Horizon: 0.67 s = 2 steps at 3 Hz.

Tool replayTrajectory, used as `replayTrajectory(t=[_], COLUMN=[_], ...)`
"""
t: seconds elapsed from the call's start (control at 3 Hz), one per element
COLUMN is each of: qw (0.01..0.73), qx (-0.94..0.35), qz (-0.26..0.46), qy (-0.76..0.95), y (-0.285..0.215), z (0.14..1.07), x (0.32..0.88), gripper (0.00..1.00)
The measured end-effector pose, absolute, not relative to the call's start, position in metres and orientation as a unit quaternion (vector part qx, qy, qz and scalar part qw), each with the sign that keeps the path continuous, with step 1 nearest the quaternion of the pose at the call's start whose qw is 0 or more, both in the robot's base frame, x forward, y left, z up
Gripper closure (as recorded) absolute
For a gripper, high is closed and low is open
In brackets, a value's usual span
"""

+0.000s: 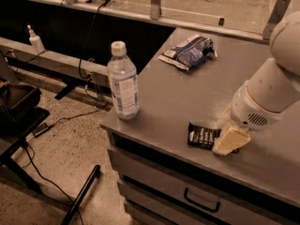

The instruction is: Move rxbar chocolate near blue plastic bottle

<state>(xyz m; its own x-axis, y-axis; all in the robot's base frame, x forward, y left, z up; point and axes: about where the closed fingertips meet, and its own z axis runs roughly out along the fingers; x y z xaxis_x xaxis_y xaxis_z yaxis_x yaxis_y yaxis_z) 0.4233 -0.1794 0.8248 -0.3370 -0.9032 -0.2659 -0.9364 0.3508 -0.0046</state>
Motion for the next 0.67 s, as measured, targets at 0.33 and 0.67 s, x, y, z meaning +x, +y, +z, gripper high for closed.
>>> replayTrajectory(t=[0.33,0.67], qw=[0.112,0.122], qx=[-0.565,-0.563], qz=[0.075,0.077], qy=[0.814,0.814], y=[-0.1794,-0.1807], z=[0.8288,0.8361], x=[0.4233,0.4273], gripper=[0.64,0.89])
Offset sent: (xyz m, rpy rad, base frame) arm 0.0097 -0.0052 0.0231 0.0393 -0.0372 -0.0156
